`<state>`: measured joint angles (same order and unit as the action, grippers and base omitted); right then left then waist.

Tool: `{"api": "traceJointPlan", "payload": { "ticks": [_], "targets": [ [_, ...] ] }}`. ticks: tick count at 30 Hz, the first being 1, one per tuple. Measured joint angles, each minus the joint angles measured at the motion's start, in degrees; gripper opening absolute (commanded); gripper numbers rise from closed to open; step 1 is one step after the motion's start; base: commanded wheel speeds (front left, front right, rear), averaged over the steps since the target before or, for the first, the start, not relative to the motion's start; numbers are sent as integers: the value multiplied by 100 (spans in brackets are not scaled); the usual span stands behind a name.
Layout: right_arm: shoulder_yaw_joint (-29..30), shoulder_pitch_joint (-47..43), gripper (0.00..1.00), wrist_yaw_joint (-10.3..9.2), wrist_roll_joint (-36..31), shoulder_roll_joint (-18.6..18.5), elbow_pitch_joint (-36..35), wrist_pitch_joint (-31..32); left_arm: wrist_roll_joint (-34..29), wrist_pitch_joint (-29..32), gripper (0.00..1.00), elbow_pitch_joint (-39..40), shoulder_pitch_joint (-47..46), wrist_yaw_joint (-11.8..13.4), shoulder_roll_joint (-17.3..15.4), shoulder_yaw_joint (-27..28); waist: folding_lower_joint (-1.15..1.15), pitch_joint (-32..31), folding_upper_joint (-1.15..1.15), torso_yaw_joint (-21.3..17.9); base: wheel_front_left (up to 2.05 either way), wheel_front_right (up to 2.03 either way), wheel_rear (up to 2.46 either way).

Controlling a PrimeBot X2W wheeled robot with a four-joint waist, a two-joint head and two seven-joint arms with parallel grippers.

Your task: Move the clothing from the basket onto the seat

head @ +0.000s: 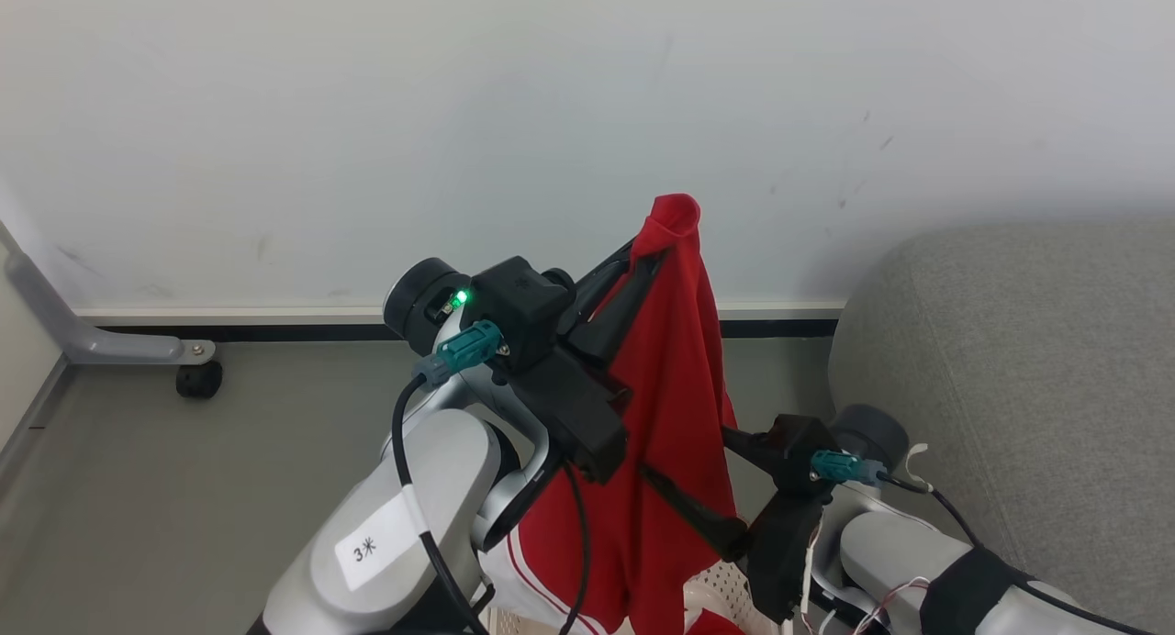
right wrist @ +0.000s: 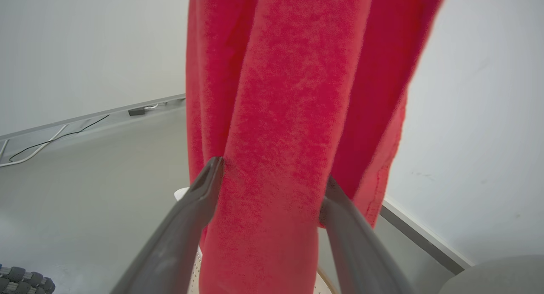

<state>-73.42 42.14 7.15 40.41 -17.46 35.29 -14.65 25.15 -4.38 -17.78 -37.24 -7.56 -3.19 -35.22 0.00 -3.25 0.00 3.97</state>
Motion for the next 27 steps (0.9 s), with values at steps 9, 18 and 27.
{"api": "traceJointPlan", "payload": {
  "ticks": [9, 18, 27],
  "targets": [
    [-24, 236, 18, 0, 321, 289, 171, -1, 36, 59, 0, 54, -21, 0, 1, -16, 0, 72, 0, 11, 0, 0, 0],
    [-27, 308, 0, 0, 468, 297, 213, -1, 55, 75, 0, -4, -4, 52, -143, 103, 0, 113, 0, -57, 0, 0, 0],
    [-29, 307, 0, 0, 735, 93, 23, 0, 267, 75, 70, -222, 372, 166, -354, 327, 0, 114, 0, -284, 0, 0, 0]
  ]
}}
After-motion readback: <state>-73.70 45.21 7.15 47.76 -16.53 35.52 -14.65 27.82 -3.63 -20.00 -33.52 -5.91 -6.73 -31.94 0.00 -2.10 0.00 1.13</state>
